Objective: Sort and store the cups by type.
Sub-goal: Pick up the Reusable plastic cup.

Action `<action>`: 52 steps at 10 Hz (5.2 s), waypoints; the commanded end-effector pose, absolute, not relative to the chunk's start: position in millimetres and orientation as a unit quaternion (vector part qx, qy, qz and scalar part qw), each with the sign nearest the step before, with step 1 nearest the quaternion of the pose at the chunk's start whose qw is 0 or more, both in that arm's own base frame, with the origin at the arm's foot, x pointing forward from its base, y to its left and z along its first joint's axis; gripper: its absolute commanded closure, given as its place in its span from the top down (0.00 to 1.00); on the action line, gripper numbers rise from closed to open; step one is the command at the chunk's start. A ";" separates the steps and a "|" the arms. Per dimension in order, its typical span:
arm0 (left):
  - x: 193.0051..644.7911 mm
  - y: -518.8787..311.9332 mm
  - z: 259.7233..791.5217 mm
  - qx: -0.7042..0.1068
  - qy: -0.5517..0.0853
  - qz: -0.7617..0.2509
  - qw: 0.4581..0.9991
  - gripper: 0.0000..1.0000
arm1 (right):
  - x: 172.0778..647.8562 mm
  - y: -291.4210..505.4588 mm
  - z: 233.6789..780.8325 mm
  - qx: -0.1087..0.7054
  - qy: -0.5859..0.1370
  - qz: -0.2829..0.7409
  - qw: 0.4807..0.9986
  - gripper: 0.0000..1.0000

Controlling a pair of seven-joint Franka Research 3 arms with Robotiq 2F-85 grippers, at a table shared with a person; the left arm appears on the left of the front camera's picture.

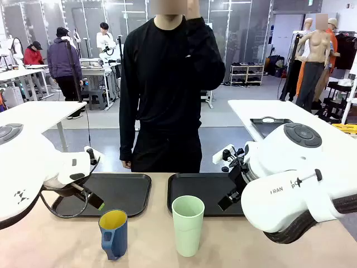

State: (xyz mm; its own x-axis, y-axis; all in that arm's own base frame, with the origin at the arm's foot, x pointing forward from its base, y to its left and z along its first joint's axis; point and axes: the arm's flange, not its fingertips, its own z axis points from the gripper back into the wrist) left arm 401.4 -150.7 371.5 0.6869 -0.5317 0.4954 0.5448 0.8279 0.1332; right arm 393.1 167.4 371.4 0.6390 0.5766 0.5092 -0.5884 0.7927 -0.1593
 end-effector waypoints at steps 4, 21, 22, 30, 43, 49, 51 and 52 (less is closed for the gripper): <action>401.3 -150.9 371.6 -0.012 -0.266 -0.293 0.918 1.00 | 393.1 167.4 371.4 0.011 -0.278 0.322 0.905 1.00; 401.3 -150.9 371.6 -0.012 -0.266 -0.293 0.918 1.00 | 393.1 167.4 371.4 0.011 -0.278 0.322 0.905 1.00; 401.2 -151.2 371.5 -0.012 -0.266 -0.294 0.918 1.00 | 393.1 167.4 371.4 0.011 -0.278 0.322 0.905 1.00; 354.6 -161.0 474.5 0.040 -0.339 -0.291 0.894 1.00 | 332.5 167.0 506.2 -0.073 -0.336 0.282 0.896 1.00; 299.8 -175.4 520.4 0.040 -0.389 -0.302 0.869 1.00 | 292.6 158.9 540.7 -0.097 -0.363 0.242 0.895 1.00; 374.1 -70.6 460.9 0.076 -0.353 -0.235 0.902 1.00 | 392.2 107.8 479.1 -0.082 -0.292 0.192 0.933 1.00; 402.3 -31.1 433.1 0.081 -0.351 -0.241 0.902 1.00 | 425.7 93.1 455.4 -0.085 -0.278 0.192 0.937 1.00; 415.1 -16.7 419.4 0.076 -0.345 -0.236 0.905 1.00 | 440.2 87.5 444.2 -0.081 -0.266 0.188 0.942 1.00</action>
State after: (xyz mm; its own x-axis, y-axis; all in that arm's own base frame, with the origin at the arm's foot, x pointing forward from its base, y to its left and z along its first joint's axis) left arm 413.9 -22.2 443.2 0.6738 -0.4600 0.5783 0.3606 0.8878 0.2861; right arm 418.8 85.7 446.8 0.7884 0.3933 0.4731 -0.3118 0.9183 -0.2437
